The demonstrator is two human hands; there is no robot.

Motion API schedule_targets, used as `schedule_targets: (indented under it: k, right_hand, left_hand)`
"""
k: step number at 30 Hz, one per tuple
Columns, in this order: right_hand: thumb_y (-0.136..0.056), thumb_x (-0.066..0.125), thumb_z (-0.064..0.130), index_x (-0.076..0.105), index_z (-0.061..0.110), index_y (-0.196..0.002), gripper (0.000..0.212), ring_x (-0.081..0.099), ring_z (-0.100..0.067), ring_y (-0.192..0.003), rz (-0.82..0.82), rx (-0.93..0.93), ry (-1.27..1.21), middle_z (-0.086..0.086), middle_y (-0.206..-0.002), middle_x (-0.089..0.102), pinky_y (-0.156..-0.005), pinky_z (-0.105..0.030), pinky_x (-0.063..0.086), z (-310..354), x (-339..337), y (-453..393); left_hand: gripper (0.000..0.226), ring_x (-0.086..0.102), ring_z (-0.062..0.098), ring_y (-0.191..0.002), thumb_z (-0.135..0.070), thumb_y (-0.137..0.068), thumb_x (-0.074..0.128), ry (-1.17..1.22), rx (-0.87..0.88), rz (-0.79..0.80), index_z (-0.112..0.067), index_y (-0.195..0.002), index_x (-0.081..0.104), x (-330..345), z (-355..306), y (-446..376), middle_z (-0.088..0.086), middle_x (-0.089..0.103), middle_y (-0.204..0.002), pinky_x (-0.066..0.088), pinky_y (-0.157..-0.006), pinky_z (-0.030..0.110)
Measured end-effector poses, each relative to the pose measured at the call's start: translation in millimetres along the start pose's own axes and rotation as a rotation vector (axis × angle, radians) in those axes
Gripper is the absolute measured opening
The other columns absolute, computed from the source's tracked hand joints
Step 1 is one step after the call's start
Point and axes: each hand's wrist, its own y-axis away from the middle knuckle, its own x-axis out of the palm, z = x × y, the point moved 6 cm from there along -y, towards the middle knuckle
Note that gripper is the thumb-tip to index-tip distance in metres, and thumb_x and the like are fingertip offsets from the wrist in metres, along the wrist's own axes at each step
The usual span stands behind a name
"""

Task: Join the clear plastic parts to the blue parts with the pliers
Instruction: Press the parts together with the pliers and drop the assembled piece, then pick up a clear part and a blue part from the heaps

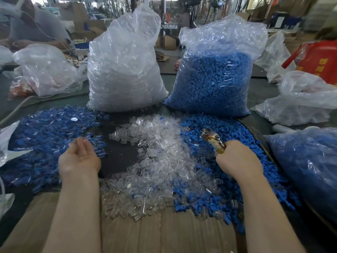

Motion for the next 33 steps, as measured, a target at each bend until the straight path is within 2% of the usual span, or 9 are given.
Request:
schedule_targets:
  k: [4,7,11,14,16,18,23,28,33]
  right_hand:
    - [-0.089,0.060,0.024,0.053,0.016,-0.081,0.013,0.055,-0.022,-0.062,0.039,0.034,0.055,-0.006,-0.073,0.058,-0.051,-0.028,0.038,0,4,1]
    - [-0.088,0.061,0.023,0.050,0.017,-0.078,0.016,0.054,-0.021,-0.062,0.031,0.045,0.085,-0.004,-0.073,0.057,-0.049,-0.028,0.035,2,7,2]
    - [-0.088,0.062,0.022,0.048,0.017,-0.076,0.020,0.052,-0.019,-0.060,-0.006,0.043,0.105,-0.003,-0.071,0.055,-0.047,-0.026,0.032,7,8,3]
    - [-0.088,0.062,0.020,0.050,0.016,-0.074,0.019,0.052,-0.019,-0.057,-0.030,0.030,0.114,-0.003,-0.070,0.056,-0.045,-0.025,0.031,10,9,4]
    - [-0.087,0.062,0.020,0.050,0.017,-0.074,0.018,0.052,-0.019,-0.058,-0.040,0.025,0.112,-0.003,-0.070,0.056,-0.045,-0.025,0.031,11,9,5]
    - [-0.087,0.063,0.022,0.050,0.017,-0.074,0.019,0.051,-0.019,-0.058,-0.038,0.020,0.108,-0.003,-0.071,0.056,-0.046,-0.025,0.031,11,10,4]
    - [-0.087,0.063,0.025,0.047,0.019,-0.074,0.021,0.050,-0.018,-0.059,-0.052,0.003,0.099,-0.001,-0.072,0.054,-0.046,-0.026,0.030,11,10,4]
    - [-0.088,0.062,0.029,0.039,0.021,-0.074,0.028,0.045,-0.017,-0.059,-0.105,-0.001,0.074,0.000,-0.073,0.049,-0.047,-0.028,0.028,10,5,2]
    - [-0.087,0.062,0.028,0.035,0.022,-0.073,0.031,0.044,-0.016,-0.059,-0.127,-0.023,0.055,0.000,-0.073,0.048,-0.046,-0.027,0.026,11,5,0]
  left_hand:
    - [0.011,0.071,0.005,-0.081,-0.013,-0.101,0.053,-0.100,-0.008,0.104,-0.010,-0.108,0.061,10,4,4,0.000,0.070,-0.097,0.058,-0.076,0.018]
    - [0.008,0.067,0.001,-0.067,-0.012,-0.094,0.062,-0.665,0.023,0.244,-0.017,-0.100,0.065,21,15,11,-0.005,0.074,-0.085,0.053,-0.063,0.017]
    - [0.011,0.066,0.012,-0.082,-0.014,-0.087,0.072,-1.465,0.268,0.451,-0.025,-0.090,0.071,31,38,24,-0.003,0.073,-0.089,0.048,-0.068,0.026]
    - [0.020,0.067,0.015,-0.083,-0.011,-0.087,0.070,-1.876,0.438,0.579,-0.026,-0.100,0.071,30,57,28,-0.007,0.071,-0.095,0.056,-0.072,0.032]
    - [0.039,0.066,0.015,-0.074,-0.001,-0.086,0.059,-2.066,0.507,0.668,-0.033,-0.106,0.069,28,67,27,-0.005,0.066,-0.104,0.054,-0.060,0.028]
    - [0.054,0.063,0.016,-0.075,0.007,-0.082,0.049,-2.163,0.534,0.738,-0.038,-0.106,0.068,26,73,25,-0.002,0.060,-0.110,0.047,-0.054,0.026]
    - [0.045,0.060,0.017,-0.103,0.002,-0.085,0.060,-2.185,0.631,0.756,-0.033,-0.112,0.070,24,73,24,-0.004,0.058,-0.116,0.054,-0.089,0.038]
    - [0.019,0.060,0.015,-0.092,-0.012,-0.086,0.071,-2.235,0.706,0.745,-0.030,-0.085,0.068,27,72,24,-0.005,0.064,-0.097,0.046,-0.078,0.027]
    - [0.003,0.061,0.014,-0.088,-0.025,-0.088,0.072,-2.216,0.734,0.722,-0.023,-0.089,0.070,29,71,29,-0.006,0.065,-0.089,0.046,-0.075,0.029]
